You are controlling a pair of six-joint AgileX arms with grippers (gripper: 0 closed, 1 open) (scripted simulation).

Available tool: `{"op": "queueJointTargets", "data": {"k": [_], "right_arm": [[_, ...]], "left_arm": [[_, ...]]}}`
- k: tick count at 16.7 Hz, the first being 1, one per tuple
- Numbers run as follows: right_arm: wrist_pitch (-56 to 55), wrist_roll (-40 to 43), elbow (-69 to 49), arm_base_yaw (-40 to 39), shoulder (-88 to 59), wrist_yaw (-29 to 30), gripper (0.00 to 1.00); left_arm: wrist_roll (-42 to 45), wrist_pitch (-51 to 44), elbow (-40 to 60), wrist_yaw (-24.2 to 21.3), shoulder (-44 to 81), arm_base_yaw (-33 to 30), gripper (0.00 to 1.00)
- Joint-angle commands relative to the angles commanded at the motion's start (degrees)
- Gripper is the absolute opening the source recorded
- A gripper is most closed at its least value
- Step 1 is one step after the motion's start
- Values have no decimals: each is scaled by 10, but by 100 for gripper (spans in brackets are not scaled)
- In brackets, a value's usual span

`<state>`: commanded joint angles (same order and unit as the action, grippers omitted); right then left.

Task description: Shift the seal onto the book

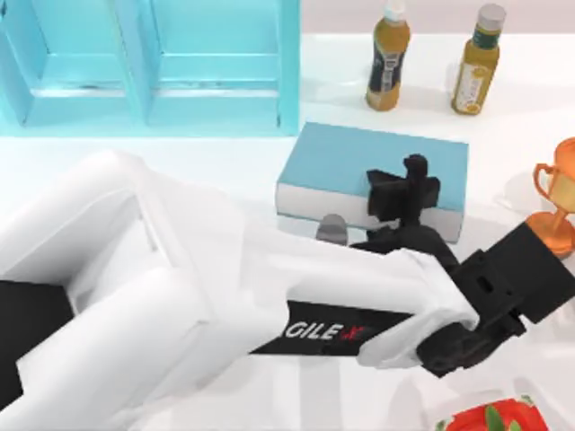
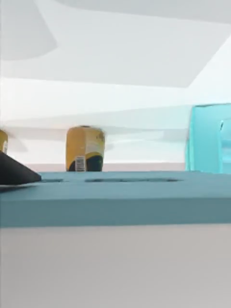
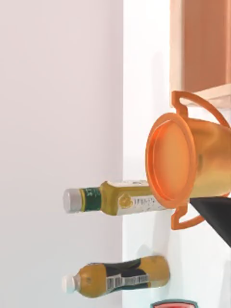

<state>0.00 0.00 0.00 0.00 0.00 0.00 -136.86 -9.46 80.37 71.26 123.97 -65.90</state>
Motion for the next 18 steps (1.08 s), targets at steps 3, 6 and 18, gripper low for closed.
{"op": "queueJointTargets", "data": {"k": [3,6,18], "right_arm": [[0,0,0,0,0,0,100],[0,0,0,0,0,0,100],[0,0,0,0,0,0,100]], "left_arm": [[0,16,-6,0,10,0,0],[0,32,-11,0,20,0,0],[1,55,-20,-1,34,0,38]]}}
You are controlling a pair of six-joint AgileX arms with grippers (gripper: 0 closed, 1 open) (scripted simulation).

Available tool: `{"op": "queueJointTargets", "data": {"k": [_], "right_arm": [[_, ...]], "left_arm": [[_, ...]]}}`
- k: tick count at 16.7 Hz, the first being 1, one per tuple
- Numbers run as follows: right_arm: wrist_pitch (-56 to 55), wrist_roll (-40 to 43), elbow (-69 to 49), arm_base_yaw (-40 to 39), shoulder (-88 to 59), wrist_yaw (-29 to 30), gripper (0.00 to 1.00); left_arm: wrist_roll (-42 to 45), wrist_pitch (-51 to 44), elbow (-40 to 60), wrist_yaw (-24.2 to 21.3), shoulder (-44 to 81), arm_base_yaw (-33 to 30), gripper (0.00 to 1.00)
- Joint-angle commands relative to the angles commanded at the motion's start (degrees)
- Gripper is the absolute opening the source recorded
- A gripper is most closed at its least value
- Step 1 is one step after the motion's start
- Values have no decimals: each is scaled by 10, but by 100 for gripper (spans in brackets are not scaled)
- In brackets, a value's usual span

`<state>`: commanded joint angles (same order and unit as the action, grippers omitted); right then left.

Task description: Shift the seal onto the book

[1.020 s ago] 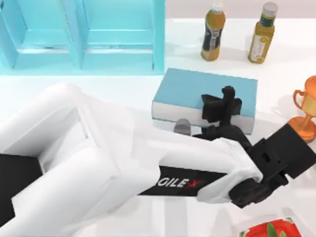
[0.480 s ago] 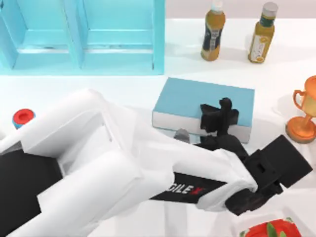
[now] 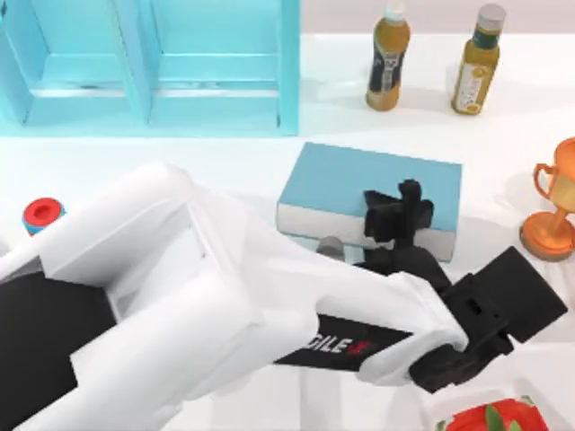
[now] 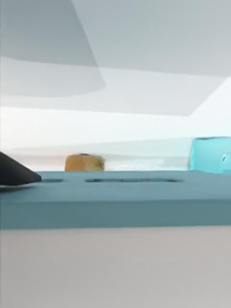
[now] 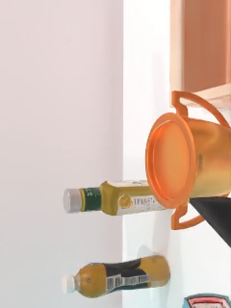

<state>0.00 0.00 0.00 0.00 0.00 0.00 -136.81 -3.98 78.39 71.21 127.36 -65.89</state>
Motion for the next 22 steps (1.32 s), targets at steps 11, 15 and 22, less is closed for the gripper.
{"op": "queueJointTargets", "data": {"k": [11,15,22], "right_arm": [[0,0,0,0,0,0,100],[0,0,0,0,0,0,100],[0,0,0,0,0,0,100]], "left_arm": [[0,0,0,0,0,0,100],[0,0,0,0,0,0,100],[-56,-62,22,-16,-33,-29,100]]}}
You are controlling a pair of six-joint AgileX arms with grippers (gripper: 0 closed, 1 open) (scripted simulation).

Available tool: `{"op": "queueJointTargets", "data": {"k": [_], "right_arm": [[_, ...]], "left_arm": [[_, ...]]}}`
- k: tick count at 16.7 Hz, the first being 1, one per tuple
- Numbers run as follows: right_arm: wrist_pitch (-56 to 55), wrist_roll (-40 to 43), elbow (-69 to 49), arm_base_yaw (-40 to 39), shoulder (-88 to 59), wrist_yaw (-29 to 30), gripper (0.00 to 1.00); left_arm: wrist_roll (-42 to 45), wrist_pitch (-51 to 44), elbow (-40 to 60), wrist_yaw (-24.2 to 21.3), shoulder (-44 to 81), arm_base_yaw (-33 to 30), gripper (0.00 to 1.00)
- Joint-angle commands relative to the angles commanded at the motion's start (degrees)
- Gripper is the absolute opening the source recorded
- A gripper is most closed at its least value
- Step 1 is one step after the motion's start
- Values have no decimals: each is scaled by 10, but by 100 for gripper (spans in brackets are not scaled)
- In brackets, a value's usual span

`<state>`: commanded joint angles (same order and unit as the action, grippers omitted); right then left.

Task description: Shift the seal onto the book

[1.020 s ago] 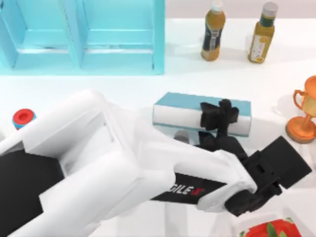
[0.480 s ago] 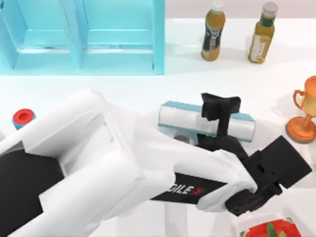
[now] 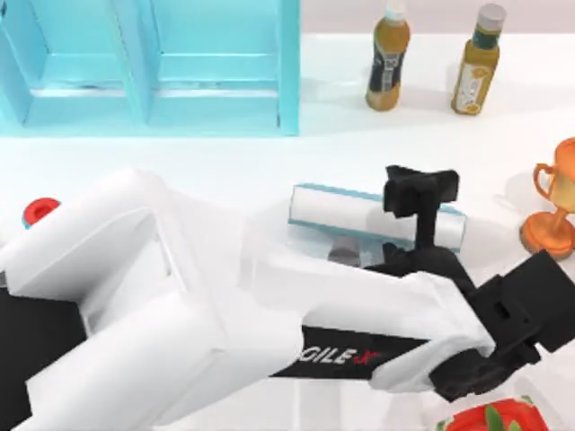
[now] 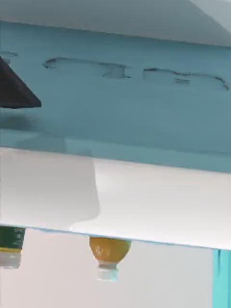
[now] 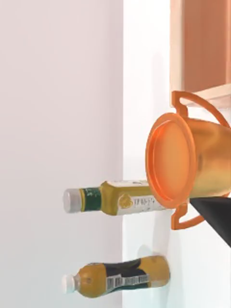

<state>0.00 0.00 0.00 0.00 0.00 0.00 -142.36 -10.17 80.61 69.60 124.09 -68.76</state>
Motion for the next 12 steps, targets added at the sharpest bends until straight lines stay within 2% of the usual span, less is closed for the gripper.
{"op": "queueJointTargets", "data": {"k": [7,12], "right_arm": [[0,0,0,0,0,0,100],[0,0,0,0,0,0,100]], "left_arm": [[-251,-274,73,-32,-62,-88,100],[-452,-495,99,-31,-39,-139,100]]}}
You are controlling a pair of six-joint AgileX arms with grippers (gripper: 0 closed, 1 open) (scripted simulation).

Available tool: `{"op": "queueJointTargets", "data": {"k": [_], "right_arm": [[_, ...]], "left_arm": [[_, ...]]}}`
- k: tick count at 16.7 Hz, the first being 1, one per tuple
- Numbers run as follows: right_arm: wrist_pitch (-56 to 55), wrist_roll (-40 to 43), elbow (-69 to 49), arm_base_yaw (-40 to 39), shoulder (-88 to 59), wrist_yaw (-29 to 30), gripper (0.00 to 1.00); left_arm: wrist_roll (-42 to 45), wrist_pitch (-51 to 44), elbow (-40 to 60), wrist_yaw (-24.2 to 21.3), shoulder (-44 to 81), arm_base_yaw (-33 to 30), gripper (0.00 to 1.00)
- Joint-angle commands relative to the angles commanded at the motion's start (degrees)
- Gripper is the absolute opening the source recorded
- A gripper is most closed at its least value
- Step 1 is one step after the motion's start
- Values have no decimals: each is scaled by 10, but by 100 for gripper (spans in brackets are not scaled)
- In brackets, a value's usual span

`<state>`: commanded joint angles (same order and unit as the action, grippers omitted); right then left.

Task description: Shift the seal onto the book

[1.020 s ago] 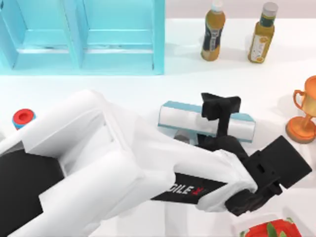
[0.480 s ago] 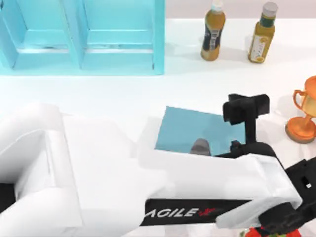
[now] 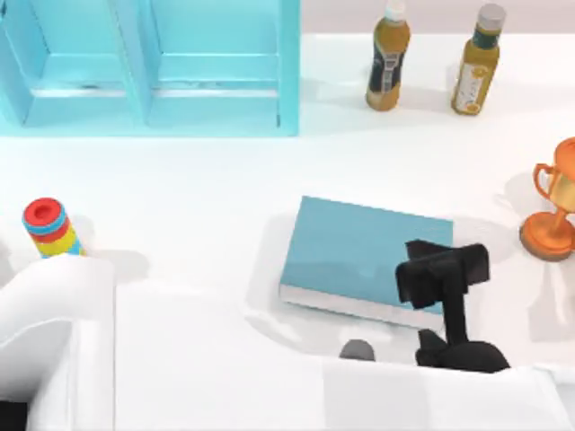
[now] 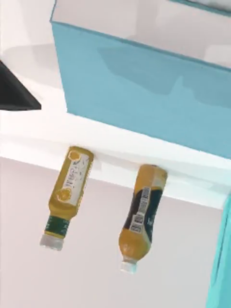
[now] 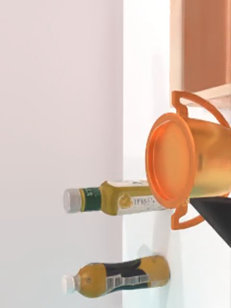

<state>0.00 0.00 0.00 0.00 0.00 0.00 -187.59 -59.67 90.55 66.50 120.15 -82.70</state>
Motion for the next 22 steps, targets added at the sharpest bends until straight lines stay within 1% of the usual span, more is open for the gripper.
{"op": "queueJointTargets", "data": {"k": [3,5,7,9,15,17,19,22], "right_arm": [[0,0,0,0,0,0,100],[0,0,0,0,0,0,100],[0,0,0,0,0,0,100],[0,0,0,0,0,0,100],[0,0,0,0,0,0,100],[0,0,0,0,0,0,100],[0,0,0,0,0,0,100],[0,0,0,0,0,0,100]], "left_arm": [[-99,-111,2,16,42,-18,100],[-151,-164,1,31,74,-26,100],[-188,-195,2,46,104,-32,100],[-207,-207,4,56,122,-35,100],[-208,-207,4,55,122,-32,100],[-193,-201,1,48,107,-25,100],[-156,-187,-7,28,70,-5,100],[-56,-150,-32,-19,-21,52,100]]}}
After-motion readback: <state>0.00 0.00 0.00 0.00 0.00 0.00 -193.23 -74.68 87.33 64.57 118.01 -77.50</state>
